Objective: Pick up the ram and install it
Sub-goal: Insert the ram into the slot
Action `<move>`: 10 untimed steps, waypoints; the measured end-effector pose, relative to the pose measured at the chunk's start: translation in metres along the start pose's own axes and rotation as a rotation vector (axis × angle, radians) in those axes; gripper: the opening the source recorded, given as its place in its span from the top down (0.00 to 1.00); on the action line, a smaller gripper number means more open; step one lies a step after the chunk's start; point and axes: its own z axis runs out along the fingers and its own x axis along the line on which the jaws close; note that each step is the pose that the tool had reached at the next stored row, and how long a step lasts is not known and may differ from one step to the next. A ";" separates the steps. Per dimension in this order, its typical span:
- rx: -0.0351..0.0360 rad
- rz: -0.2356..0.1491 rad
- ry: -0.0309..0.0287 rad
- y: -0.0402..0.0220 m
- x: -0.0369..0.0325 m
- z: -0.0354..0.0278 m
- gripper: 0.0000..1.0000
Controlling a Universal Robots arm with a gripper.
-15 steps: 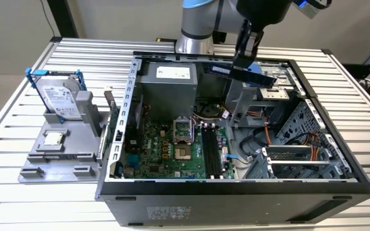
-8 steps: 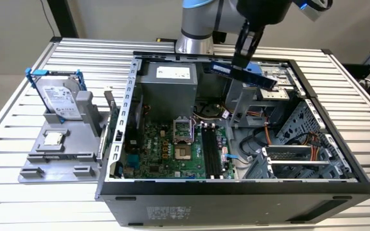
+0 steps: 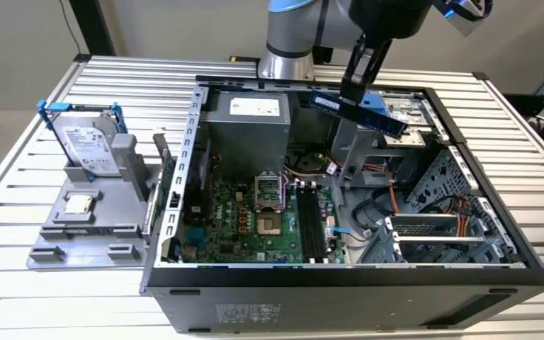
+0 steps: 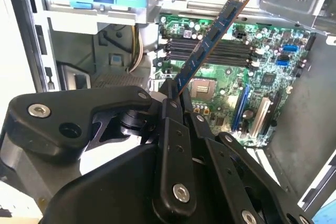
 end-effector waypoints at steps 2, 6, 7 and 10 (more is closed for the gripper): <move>0.0006 0.013 -0.0006 -0.0009 0.0017 -0.0001 1.00; 0.0019 0.045 -0.0022 -0.0023 0.0042 -0.0001 1.00; 0.0024 0.055 -0.0026 -0.0025 0.0047 -0.0001 1.00; 0.0036 0.085 -0.0043 -0.0030 0.0056 0.0001 1.00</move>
